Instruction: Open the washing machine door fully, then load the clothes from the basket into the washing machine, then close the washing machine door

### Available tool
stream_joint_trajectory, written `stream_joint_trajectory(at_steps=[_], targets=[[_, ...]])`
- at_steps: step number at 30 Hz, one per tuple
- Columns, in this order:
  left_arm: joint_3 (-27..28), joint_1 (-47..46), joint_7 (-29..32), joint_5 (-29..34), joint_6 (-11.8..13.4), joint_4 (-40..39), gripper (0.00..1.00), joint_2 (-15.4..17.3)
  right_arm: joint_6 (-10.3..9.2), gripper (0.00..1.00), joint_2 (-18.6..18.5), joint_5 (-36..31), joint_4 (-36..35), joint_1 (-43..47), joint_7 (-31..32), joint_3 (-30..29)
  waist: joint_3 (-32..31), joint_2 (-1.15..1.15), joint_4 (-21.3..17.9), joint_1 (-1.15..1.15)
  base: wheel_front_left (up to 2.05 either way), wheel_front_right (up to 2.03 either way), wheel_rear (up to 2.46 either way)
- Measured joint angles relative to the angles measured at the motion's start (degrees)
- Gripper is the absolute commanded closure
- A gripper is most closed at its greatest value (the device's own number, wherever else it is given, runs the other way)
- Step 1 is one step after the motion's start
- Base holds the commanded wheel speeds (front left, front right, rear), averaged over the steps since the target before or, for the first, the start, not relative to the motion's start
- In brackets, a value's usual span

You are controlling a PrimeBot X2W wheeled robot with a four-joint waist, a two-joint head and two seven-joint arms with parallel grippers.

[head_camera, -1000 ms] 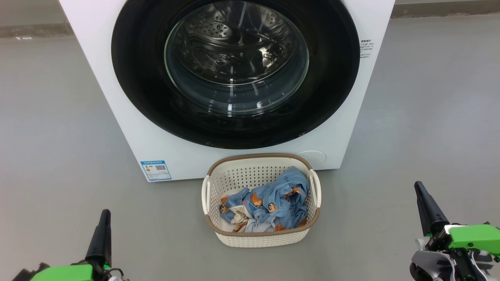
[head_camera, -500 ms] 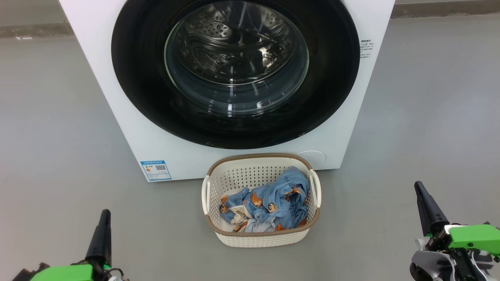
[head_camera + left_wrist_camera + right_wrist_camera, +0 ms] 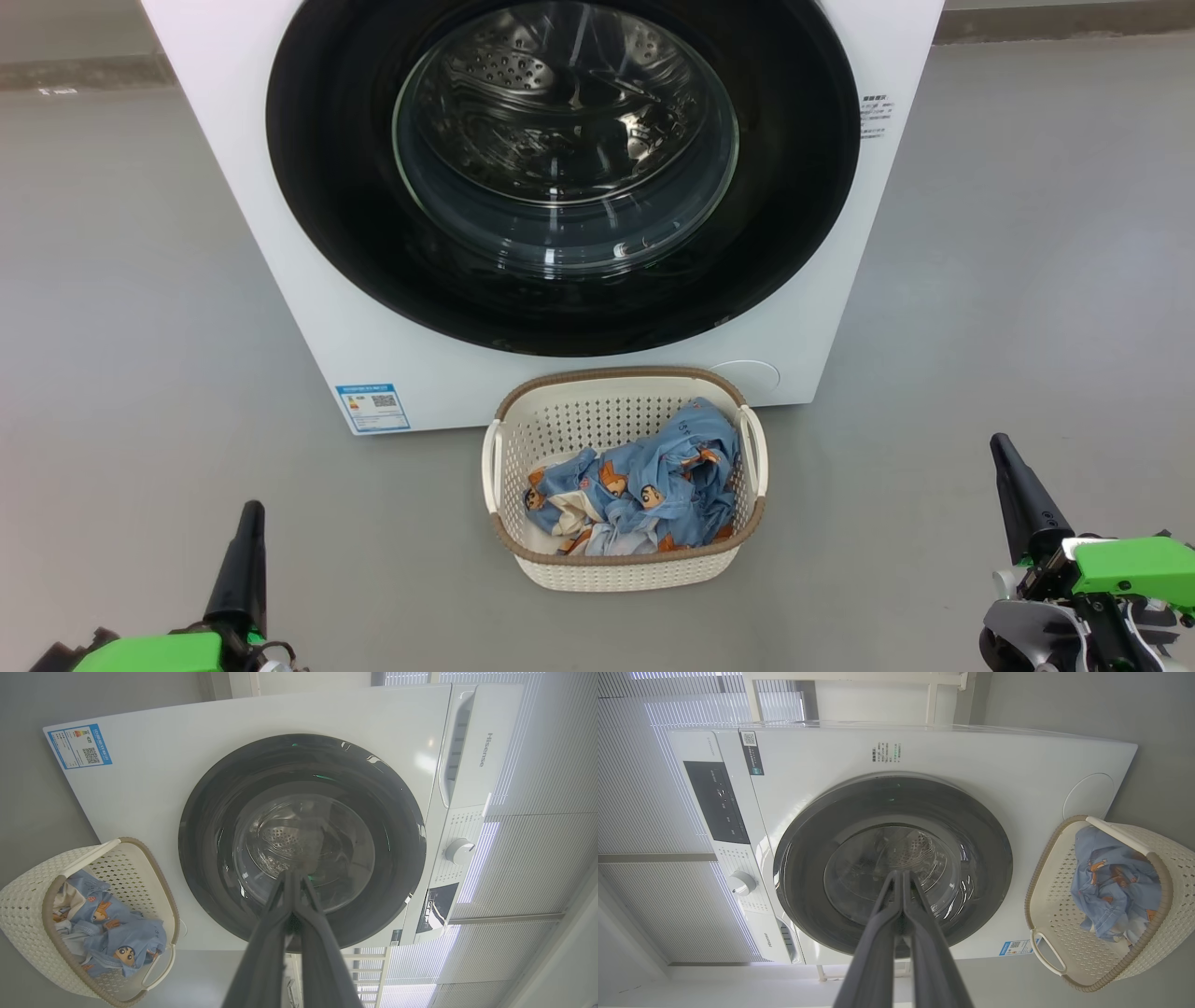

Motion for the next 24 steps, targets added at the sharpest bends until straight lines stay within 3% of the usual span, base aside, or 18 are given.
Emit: stream_joint_trajectory(at_steps=[24], targets=[[0.0, 0.0, 0.0, 0.0, 0.0, 0.0, 1.0, 0.0, 0.0, 1.0, 0.0, 0.0, 0.0, 0.0, 0.0, 0.0, 0.0, 0.0, 0.0, 0.0, 0.0, 0.0, 0.0]])
